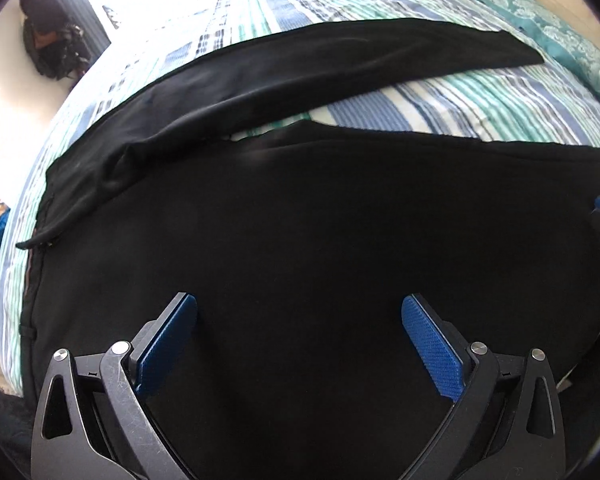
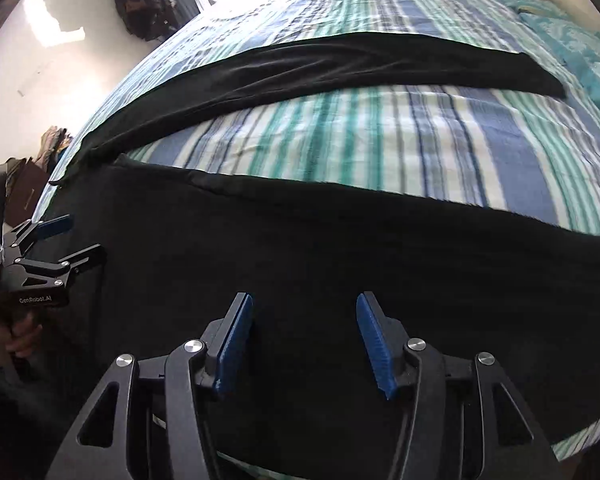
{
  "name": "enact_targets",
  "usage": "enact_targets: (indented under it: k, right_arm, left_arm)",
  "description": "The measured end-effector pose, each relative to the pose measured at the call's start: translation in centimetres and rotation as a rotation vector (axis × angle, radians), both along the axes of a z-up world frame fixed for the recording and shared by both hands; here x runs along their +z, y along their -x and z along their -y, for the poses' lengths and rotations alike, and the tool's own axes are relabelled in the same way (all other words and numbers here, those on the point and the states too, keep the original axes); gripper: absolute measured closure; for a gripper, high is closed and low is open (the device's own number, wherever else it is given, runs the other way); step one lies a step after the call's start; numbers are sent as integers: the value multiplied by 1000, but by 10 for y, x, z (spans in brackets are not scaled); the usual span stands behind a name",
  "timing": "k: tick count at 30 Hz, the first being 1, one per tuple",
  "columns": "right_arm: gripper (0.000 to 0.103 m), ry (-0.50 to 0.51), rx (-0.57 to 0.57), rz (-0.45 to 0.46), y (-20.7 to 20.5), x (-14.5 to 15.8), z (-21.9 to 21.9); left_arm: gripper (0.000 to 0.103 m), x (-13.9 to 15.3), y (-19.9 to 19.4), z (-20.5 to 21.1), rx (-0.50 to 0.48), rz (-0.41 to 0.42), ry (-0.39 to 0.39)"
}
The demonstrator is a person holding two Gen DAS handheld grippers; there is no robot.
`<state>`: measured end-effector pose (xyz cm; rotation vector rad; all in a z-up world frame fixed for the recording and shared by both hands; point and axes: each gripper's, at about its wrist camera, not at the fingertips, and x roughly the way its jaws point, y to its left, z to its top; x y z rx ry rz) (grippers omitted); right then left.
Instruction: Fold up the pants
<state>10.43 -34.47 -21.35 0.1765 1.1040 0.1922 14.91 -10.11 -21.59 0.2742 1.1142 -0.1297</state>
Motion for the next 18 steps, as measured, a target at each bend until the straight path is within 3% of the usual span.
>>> enact_targets:
  k: [4,7,9,10,13,18]
  right_arm:
    - [49,-8,-374,-38,28,-3,110]
    - [49,-223,-697,-11,63,-7,200]
    - [49,-127,-816,-1,81,2,221]
    - [47,-98,-843,7,85,8,223]
    - [42,-146,-800,69,88,25,196]
    - [37,-113,-574,146,62,42,75]
  left_arm:
    - [0,6,-3,-56,133,-1,-11]
    - [0,7,-3,-108,266,13,-48]
    - [0,9,0,-137,358,6,-46]
    - [0,13,2,-148,390,3,-43]
    - [1,21,11,-158,415,14,-38]
    - [1,30,23,-140,376,22,2]
